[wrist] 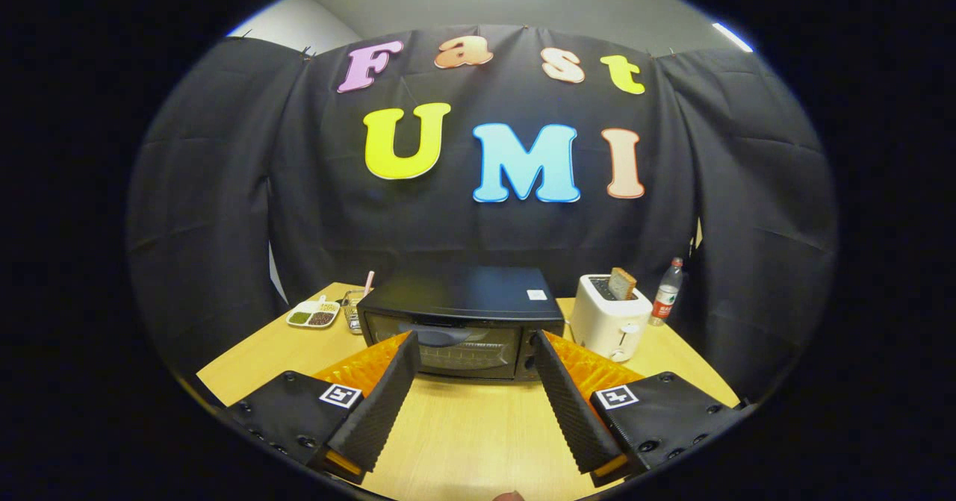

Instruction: Open the toaster oven, put the food inside, and close the toaster oven door.

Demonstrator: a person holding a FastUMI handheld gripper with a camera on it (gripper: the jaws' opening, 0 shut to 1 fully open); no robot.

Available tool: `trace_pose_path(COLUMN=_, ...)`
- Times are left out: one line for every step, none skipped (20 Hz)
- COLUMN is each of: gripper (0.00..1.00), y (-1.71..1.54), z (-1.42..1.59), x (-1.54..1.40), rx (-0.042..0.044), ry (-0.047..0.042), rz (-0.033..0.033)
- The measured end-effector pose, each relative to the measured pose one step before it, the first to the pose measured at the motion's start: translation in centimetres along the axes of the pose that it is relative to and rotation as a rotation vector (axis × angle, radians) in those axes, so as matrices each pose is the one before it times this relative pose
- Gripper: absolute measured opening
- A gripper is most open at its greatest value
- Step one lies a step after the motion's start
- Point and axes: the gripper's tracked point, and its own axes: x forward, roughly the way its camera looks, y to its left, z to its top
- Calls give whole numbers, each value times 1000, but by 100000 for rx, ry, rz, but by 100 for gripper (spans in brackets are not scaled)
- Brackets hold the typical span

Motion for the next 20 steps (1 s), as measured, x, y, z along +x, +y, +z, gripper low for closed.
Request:
trace_pose_path(gripper=98, y=-1127, z=641, x=-696, rx=-901, ry=-2029, rz=-1227)
trace_pose_path(gripper=98, y=-1239, z=644, x=-742, rx=-1200, ry=-2076, rz=-1306)
trace_pose_path(gripper=98, y=-1351, z=590, x=-704, rx=-1153, ry=-2019, rz=-1665)
trace_pose_path(gripper=98, y=-1326, z=540, x=-575, rx=-1014, ry=-1739, rz=-1843)
trace_pose_path(gripper=98, y=-1312, z=342, x=-492, rx=-913, ry=-1478, rz=-1806)
trace_pose_path(gripper=98, y=-1310, z=414, x=-456, rx=-863, ry=-1379, rz=-1856)
trace_pose_path(gripper=98, y=-1357, z=256, x=-490, rx=-460, ry=-1037, rz=-1830)
trace_pose_path(gripper=98, y=-1248, z=216, x=-351, rx=91, ry=-531, rz=-1268)
trace_pose_path(gripper=98, y=-1177, z=122, x=-330, rx=142, ry=-413, rz=-968)
trace_pose_path(gripper=98, y=-1194, z=94, x=-241, rx=145, ry=-194, rz=-830)
trace_pose_path(gripper=98, y=-1326, z=118, x=-117, rx=89, ry=-480, rz=-926)
trace_pose_path(gripper=97, y=-1189, z=127, x=-149, rx=482, ry=-529, rz=-817)
trace_pose_path(gripper=97, y=-966, z=197, x=-248, rx=867, ry=-513, rz=-262)
trace_pose_path(gripper=97, y=-745, z=184, x=-146, rx=1231, ry=-809, rz=189)
trace_pose_path(gripper=97, y=-664, z=64, x=13, rx=920, ry=-518, rz=595)
trace_pose_path(gripper=97, y=-719, z=73, x=-52, rx=433, ry=-532, rz=13)
trace_pose_path(gripper=98, y=-766, z=-44, x=32, rx=153, ry=-290, rz=-74)
trace_pose_path(gripper=98, y=-483, z=45, x=-11, rx=66, ry=-519, rz=447)
trace_pose_path(gripper=98, y=-359, z=-76, x=-22, rx=157, ry=-222, rz=29)
trace_pose_path(gripper=98, y=-387, z=-39, x=11, rx=322, ry=-1, rz=616)
